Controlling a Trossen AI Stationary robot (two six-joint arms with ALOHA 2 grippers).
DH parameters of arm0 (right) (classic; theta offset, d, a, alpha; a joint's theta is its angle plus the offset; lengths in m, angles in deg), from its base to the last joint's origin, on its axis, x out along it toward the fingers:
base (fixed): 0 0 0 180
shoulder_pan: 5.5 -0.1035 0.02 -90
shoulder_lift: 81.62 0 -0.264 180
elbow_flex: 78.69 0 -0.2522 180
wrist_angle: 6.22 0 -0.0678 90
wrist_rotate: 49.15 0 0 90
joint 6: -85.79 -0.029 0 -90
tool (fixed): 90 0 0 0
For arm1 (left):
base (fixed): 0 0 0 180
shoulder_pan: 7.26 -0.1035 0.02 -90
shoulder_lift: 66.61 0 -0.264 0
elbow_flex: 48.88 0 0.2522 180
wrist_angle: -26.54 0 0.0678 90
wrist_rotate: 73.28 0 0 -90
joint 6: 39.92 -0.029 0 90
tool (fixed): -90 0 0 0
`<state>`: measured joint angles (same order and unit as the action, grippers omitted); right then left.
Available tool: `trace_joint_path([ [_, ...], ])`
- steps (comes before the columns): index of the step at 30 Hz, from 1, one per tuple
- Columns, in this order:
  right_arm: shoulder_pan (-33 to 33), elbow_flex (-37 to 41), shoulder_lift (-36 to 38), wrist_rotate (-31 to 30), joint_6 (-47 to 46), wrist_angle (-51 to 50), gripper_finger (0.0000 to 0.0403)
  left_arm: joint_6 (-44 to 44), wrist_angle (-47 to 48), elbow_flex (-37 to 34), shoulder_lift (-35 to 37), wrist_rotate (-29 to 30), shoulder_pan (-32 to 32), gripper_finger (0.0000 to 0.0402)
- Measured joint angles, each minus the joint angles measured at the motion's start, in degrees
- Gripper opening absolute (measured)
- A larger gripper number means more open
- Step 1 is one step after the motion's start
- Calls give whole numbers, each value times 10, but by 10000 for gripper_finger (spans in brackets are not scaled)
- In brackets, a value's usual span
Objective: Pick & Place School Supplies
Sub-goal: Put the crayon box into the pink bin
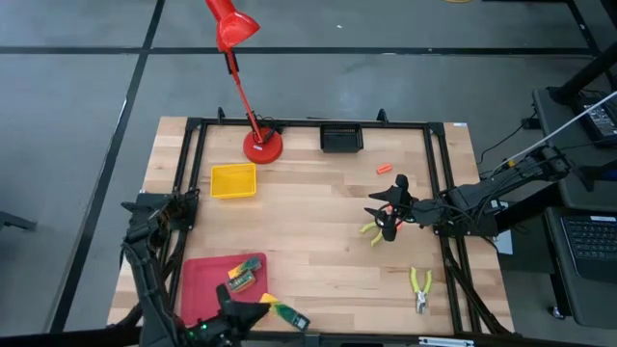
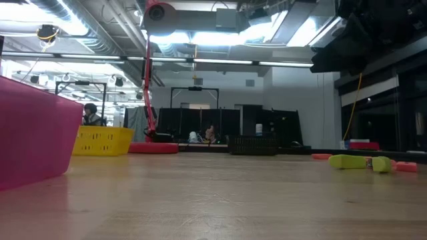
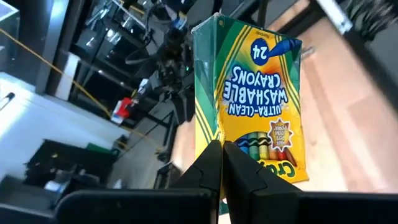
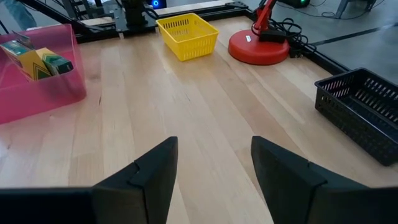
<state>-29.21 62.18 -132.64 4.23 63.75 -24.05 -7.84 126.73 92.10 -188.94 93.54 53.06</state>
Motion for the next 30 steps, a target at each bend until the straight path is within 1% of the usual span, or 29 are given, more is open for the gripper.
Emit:
trace_joint_path([
  [2,0,0,0,0,0,0,208,27,21,0,-3,-12,-10,2],
  [3,0,0,0,0,0,0,208,45,32,0,-3,-28,-14,2],
  [7,0,0,0,0,0,-1,208,110,36,-3,-4,-132,-31,2],
  [10,0,0,0,0,-3,-2,208,154,36,-3,-4,-196,-36,2],
  [15,0,0,0,0,-5,-3,208,227,36,-3,-4,-266,-30,2],
  [19,0,0,0,0,-5,-3,208,299,34,-9,-3,-345,-26,2],
  [24,0,0,0,-4,-4,-2,208,366,36,-38,-4,-414,-17,2],
  [27,0,0,0,-9,-2,0,208,393,35,-60,-4,-423,-13,2],
  [30,0,0,0,-13,2,2,208,413,36,-86,-4,-444,-15,2],
])
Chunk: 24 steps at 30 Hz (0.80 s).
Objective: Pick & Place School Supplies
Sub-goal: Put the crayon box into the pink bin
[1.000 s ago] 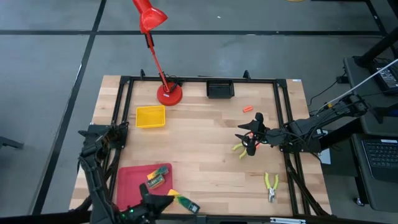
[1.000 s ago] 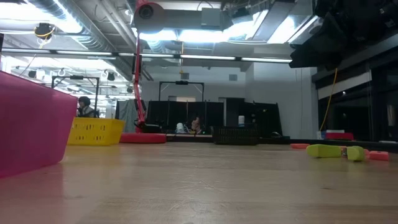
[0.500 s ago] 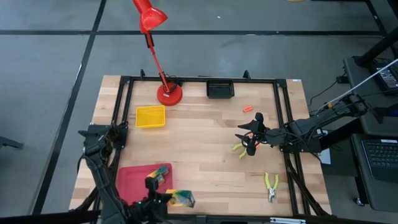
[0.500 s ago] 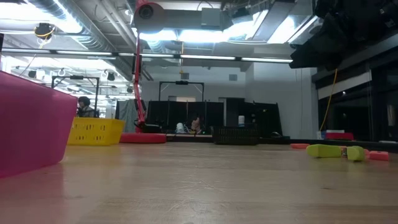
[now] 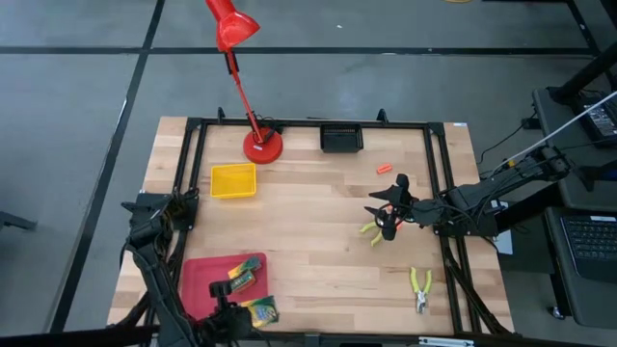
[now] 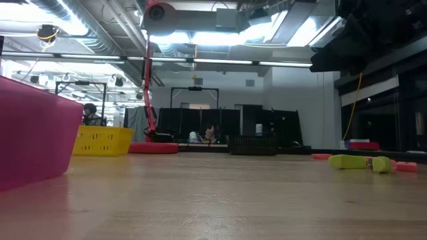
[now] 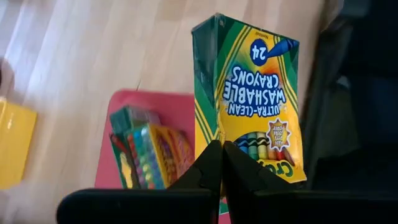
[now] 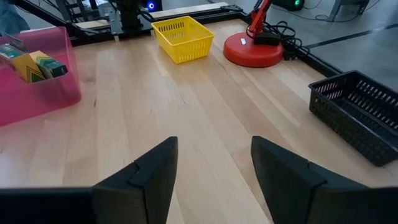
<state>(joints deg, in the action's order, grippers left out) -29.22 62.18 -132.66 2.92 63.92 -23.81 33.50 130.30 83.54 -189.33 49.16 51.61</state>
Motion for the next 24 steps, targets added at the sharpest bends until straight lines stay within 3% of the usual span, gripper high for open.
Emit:
trace_joint_path([
  [8,0,0,0,-2,3,0,208,47,2,-71,0,-92,-5,2],
  [24,0,0,0,-6,5,4,208,59,0,-75,0,-132,3,2],
])
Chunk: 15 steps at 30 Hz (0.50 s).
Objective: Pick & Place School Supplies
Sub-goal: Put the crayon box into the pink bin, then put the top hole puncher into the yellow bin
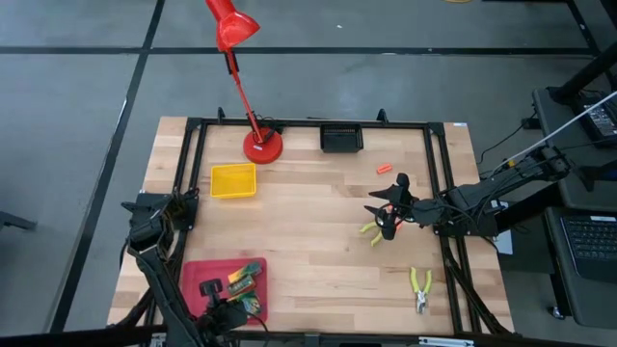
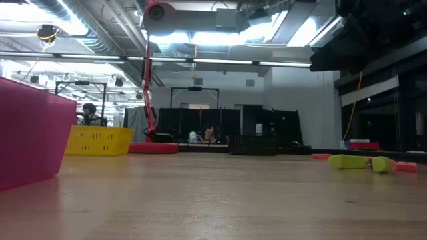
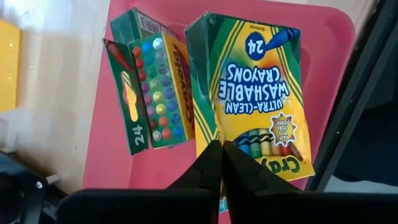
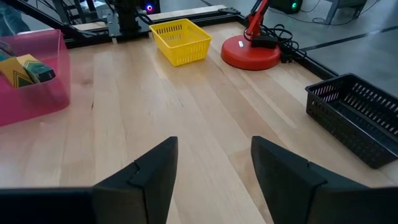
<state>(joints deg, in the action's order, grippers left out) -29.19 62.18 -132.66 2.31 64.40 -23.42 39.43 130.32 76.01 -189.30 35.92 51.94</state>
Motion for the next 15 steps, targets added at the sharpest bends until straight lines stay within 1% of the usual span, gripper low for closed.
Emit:
trace_joint_path([
  [3,0,0,0,0,1,0,208,3,0,0,0,4,0,9],
  [6,0,0,0,0,4,0,208,9,-2,0,5,24,0,29],
  [12,0,0,0,0,9,0,208,31,-1,0,23,88,0,89],
  [14,0,0,0,0,9,0,208,27,-1,0,26,111,2,107],
  [15,0,0,0,0,9,0,208,20,0,0,26,131,4,114],
])
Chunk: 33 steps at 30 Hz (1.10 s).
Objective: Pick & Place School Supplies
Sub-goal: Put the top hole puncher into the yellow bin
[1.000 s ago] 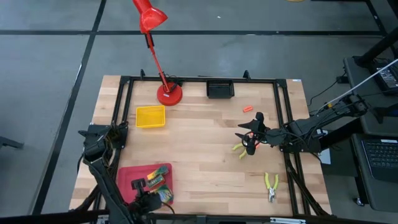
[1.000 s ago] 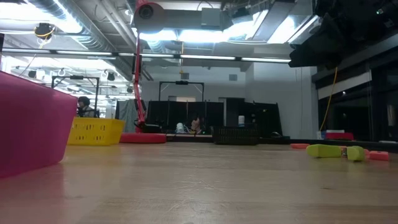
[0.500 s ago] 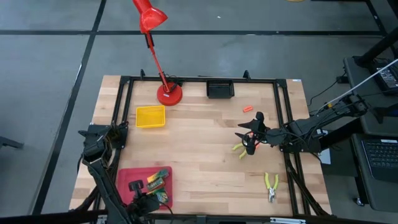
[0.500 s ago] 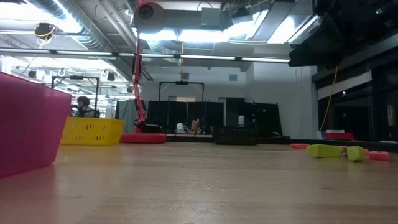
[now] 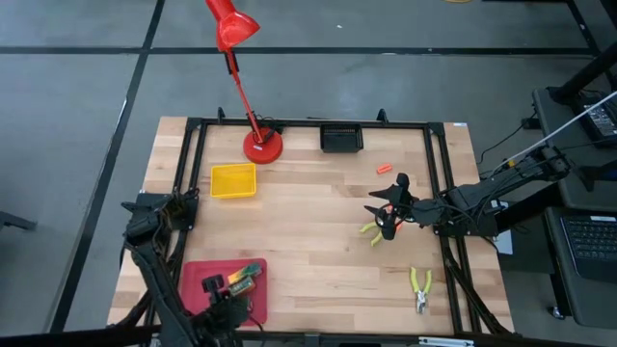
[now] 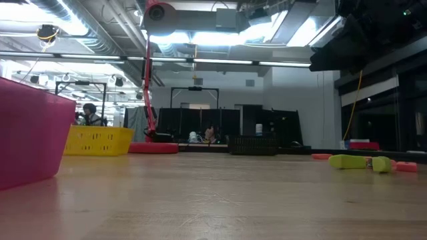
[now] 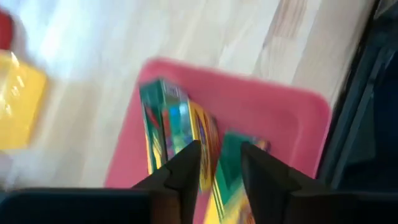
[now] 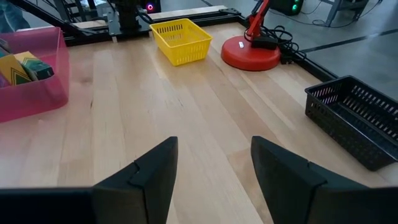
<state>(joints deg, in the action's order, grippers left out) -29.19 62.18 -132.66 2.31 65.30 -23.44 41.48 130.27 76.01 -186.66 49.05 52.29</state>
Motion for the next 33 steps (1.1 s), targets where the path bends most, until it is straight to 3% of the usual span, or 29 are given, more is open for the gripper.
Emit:
trace_joint_path([
  [7,0,0,0,11,23,2,208,-60,0,0,0,241,-3,120],
  [12,0,0,0,50,57,9,208,-128,0,-2,0,305,-56,92],
  [17,0,0,0,70,86,24,208,-280,0,-12,7,407,-146,56],
  [22,0,0,0,97,103,27,208,-347,0,-12,89,473,-257,33],
  [29,0,0,0,129,139,51,208,-428,-9,-11,230,473,-415,32],
  [31,0,0,0,152,150,58,208,-538,-60,-11,250,395,-459,32],
  [33,0,0,0,172,152,62,208,-682,-171,-12,256,238,-497,30],
])
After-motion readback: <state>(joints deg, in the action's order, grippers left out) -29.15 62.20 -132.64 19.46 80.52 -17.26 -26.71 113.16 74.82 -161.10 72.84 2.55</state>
